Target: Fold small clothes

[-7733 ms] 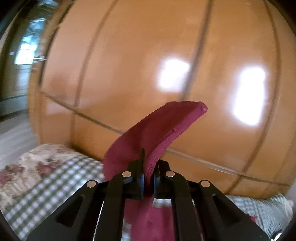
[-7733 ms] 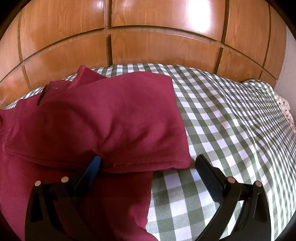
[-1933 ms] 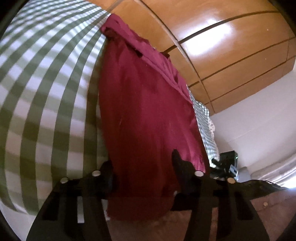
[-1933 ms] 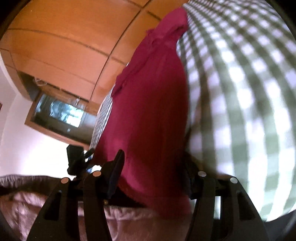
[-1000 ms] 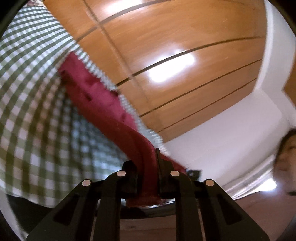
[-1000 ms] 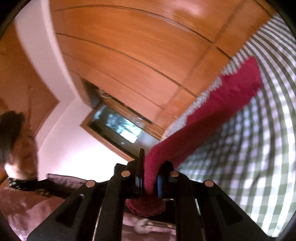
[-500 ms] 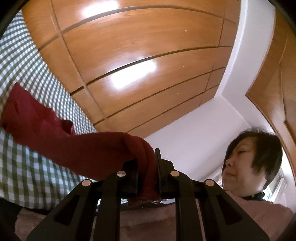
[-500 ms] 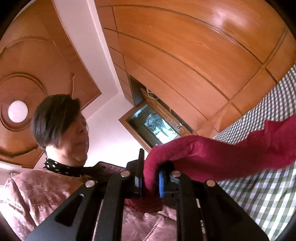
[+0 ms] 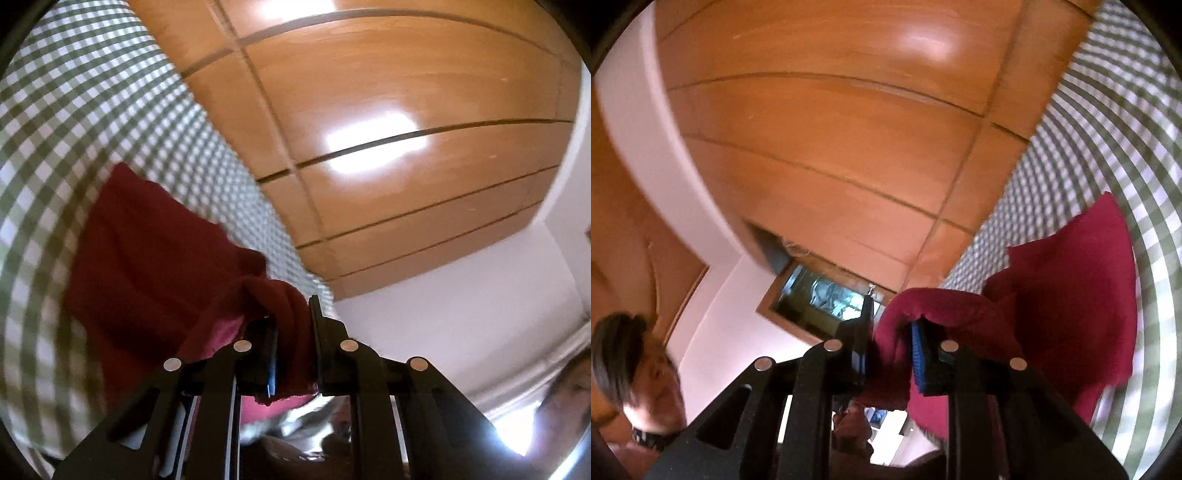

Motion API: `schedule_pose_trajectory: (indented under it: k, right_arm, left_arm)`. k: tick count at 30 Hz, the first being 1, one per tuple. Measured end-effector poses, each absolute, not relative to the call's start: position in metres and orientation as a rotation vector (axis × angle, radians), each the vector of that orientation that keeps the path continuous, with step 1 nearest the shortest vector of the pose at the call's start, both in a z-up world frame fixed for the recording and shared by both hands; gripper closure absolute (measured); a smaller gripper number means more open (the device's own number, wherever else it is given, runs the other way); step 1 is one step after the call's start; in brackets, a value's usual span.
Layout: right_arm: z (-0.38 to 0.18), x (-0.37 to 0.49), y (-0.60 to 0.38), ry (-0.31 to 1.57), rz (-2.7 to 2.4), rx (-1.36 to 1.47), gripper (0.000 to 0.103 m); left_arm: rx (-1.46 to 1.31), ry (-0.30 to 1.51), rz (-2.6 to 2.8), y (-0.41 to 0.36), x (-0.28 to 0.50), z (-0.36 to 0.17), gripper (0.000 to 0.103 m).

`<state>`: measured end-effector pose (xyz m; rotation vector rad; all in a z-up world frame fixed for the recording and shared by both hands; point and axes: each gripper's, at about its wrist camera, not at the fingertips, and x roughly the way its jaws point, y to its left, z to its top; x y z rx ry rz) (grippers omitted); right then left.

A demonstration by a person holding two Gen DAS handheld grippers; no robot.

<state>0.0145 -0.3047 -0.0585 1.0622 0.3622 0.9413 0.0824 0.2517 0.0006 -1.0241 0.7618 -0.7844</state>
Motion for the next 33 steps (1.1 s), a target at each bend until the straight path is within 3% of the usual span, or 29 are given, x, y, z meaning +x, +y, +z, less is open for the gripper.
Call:
schedule_pose_trajectory:
  k: [10,12,13,14,16,18,19,33]
  right_arm:
    - [-0.096,0.088,-0.302,0.429,0.708,1.137,0.084]
    - [-0.104,0.099,-0.301,0.445,0.613,1.1,0.069]
    - [-0.106,0.101,-0.3,0.452,0.573,1.071,0.049]
    - [-0.109,0.103,-0.298,0.459,0.524,1.036,0.043]
    - [-0.108,0.099,-0.29,0.445,0.455,0.916,0.042]
    - [-0.104,0.092,-0.282,0.426,0.416,0.827,0.034]
    - [-0.103,0.088,-0.28,0.412,0.394,0.797,0.024]
    - [-0.111,0.053,-0.244,0.522,0.254,0.434,0.021]
  left_arm:
    - [-0.981,0.852,-0.661,0.236,0.153,-0.04,0.089]
    - [-0.976,0.886,-0.575,0.234,0.168,-0.05,0.087]
    - [-0.975,0.915,-0.535,0.232,0.175,-0.055,0.075]
    - [-0.974,0.939,-0.494,0.231,0.178,-0.06,0.067]
    - [-0.995,0.901,-0.458,0.234,0.177,-0.064,0.049]
    - [-1.012,0.838,-0.432,0.241,0.168,-0.064,0.042]
    - [-0.993,0.823,-0.389,0.245,0.163,-0.063,0.032]
    - [-0.738,0.75,-0.373,0.243,0.066,-0.051,0.032]
